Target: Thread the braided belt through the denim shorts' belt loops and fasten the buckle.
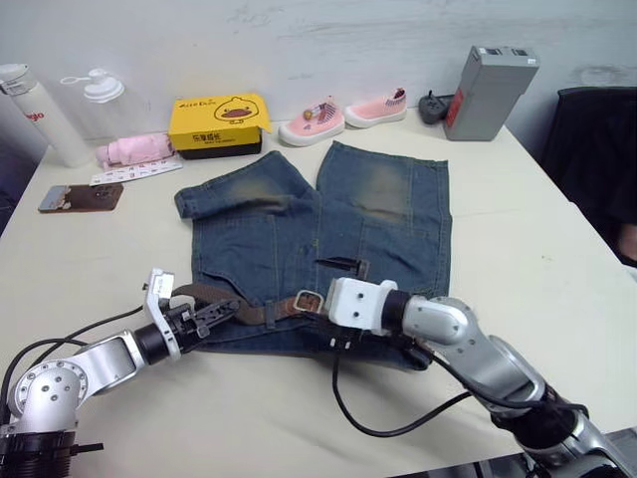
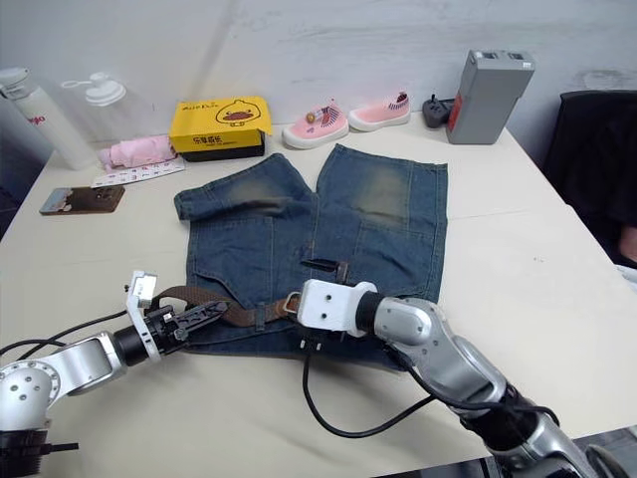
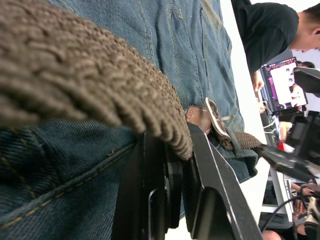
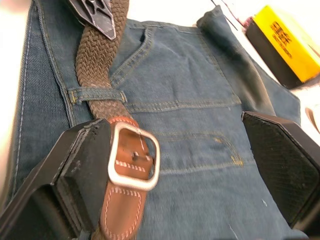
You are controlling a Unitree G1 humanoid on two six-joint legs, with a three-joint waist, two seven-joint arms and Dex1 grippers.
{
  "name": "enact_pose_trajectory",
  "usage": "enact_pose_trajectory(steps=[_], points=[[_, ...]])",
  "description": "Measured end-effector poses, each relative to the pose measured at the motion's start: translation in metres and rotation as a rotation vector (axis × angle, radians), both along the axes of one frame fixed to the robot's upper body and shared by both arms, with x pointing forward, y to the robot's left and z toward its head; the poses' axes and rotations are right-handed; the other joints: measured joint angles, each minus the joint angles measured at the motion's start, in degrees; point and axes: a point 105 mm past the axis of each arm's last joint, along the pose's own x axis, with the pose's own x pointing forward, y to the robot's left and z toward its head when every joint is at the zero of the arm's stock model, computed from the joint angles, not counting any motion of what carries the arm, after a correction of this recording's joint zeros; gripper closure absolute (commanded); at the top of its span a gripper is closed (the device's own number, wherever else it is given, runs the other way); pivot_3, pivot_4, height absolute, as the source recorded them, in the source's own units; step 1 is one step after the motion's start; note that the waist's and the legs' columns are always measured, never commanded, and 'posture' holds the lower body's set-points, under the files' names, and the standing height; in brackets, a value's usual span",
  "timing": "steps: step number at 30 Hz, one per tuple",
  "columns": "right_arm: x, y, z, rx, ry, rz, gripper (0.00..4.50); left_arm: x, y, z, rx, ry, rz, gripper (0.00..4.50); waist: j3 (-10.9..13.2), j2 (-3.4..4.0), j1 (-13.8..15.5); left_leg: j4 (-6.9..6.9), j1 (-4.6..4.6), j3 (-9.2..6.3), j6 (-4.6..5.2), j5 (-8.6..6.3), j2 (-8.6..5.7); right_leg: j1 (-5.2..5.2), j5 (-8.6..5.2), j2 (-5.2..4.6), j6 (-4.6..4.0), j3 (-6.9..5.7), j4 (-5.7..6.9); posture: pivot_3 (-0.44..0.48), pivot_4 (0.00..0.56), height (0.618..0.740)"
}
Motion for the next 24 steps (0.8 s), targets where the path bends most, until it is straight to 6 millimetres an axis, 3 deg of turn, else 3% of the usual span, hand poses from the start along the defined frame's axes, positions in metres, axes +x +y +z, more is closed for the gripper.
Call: enact_pose_trajectory(steps=[6, 11, 24], points=[[0.008, 0.011, -0.016, -0.057, -0.034, 0.008, 0.05, 0.000, -0.006, 0.000, -0.023, -0.003, -0.004, 4.50, 0.00, -0.02, -0.09, 0.03, 0.04, -0.04, 0.00, 0.03, -0.02, 0.05, 0.01, -0.01, 0.03, 0.01, 0.06, 0.000, 0.150, 0.706], [0.024, 0.012, -0.026, -0.064, -0.032, -0.081, 0.05, -0.001, -0.008, 0.000, -0.027, -0.004, -0.006, 4.50, 0.00, -0.02, -0.08, 0.06, 0.03, -0.07, 0.00, 0.04, -0.02, 0.05, 0.01, -0.02, 0.03, 0.02, 0.11, 0.000, 0.150, 0.706], [0.045, -0.017, -0.012, 0.024, -0.006, -0.253, 0.05, -0.009, -0.004, -0.002, -0.012, 0.008, -0.002, 4.50, 0.00, 0.00, -0.12, 0.04, 0.03, -0.11, 0.00, 0.03, -0.03, 0.04, 0.00, -0.01, 0.03, 0.03, 0.11, 0.000, 0.150, 0.706]])
